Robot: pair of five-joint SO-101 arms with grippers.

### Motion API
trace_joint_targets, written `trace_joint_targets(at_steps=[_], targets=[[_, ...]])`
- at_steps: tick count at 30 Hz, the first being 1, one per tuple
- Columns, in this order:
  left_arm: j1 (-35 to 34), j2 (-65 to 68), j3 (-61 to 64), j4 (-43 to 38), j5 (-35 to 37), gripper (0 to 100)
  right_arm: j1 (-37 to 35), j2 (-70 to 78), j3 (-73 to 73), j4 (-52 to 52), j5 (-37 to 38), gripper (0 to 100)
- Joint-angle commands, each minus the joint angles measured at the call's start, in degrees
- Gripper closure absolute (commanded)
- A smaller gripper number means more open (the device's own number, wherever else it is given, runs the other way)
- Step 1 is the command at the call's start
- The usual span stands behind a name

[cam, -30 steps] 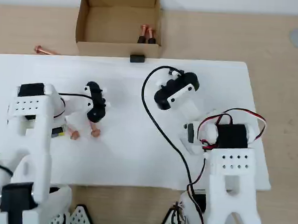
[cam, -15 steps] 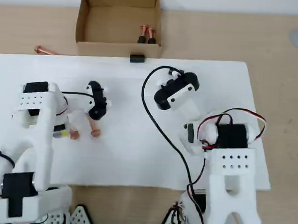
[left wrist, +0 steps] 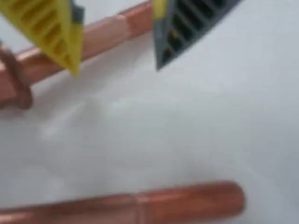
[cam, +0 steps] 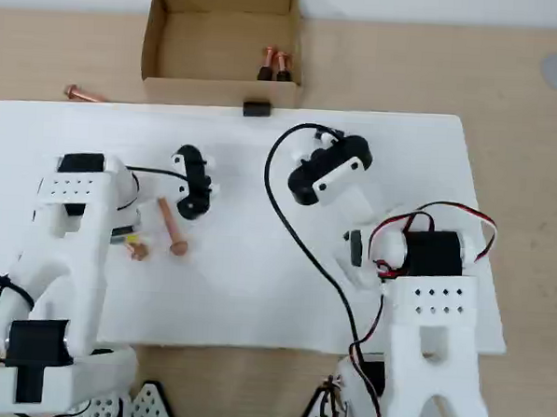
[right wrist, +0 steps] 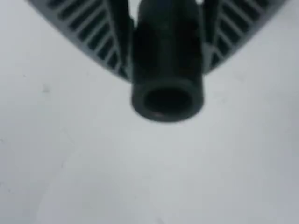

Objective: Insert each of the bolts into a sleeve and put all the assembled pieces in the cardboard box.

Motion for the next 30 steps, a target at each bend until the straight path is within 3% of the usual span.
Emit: trace_joint_targets(at_steps=[1, 11, 18, 30], targets=[[0.09, -0.13, -0.09, 0.18, -26.46, 88, -0.57, 0.22, -0.13, -0.97, -0.09, 96.1], [-2.02, -0.13, -8.62, 12.22, -28.66, 88, -0.66, 0.22, 0.40, -0.97, 0.00, 96.1], [-7.74, -0.13, -9.49, 14.07, -35.87, 88, -0.75, 0.22, 0.40, -0.97, 0.00, 96.1], [-5.89, 5.85, -10.46, 13.80, -38.15, 88, -0.57, 0.22, 0.48, -1.67, -0.26, 96.1]])
